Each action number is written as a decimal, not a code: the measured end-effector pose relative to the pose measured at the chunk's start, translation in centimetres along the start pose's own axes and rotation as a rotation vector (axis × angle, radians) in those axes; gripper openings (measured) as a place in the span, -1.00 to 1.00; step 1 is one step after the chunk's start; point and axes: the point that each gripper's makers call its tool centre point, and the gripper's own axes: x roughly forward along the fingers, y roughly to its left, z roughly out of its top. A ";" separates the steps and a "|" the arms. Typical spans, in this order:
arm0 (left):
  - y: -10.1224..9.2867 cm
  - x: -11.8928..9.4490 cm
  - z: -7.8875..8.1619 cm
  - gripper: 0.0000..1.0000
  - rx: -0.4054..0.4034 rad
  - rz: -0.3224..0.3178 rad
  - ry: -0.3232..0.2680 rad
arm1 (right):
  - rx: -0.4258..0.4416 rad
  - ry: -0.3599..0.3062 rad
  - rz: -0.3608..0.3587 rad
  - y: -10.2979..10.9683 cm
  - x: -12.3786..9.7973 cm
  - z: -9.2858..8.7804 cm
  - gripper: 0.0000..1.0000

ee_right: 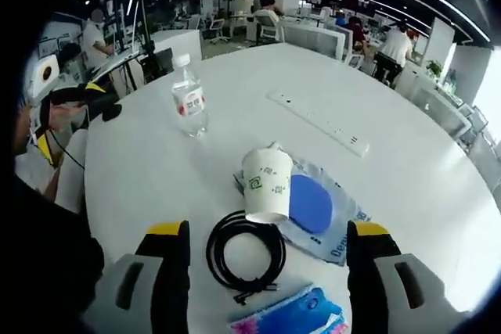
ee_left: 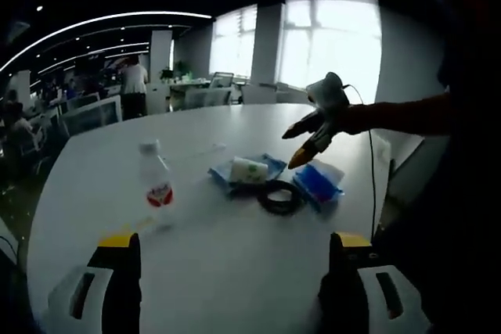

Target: Arrange the tabletop items into an orderly group along one side of the table until the central work area is clear of visible clutter.

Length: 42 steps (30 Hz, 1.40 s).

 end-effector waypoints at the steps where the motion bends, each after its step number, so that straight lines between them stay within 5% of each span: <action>1: -0.1 0.0 0.0 0.98 -0.004 0.000 -0.003 | -0.019 -0.004 0.006 0.2 0.2 0.2 0.52; 21: -0.7 -0.2 -1.0 0.96 -0.023 0.011 0.002 | -0.092 0.022 0.034 1.0 5.7 0.6 0.25; 28: -1.2 -0.8 -0.7 0.83 -0.023 0.020 -0.025 | -0.020 0.026 0.040 0.8 7.3 1.0 0.09; 42: -1.6 -1.4 -1.0 0.83 -0.067 0.045 -0.035 | -0.062 0.106 0.045 0.9 9.3 -0.6 -0.09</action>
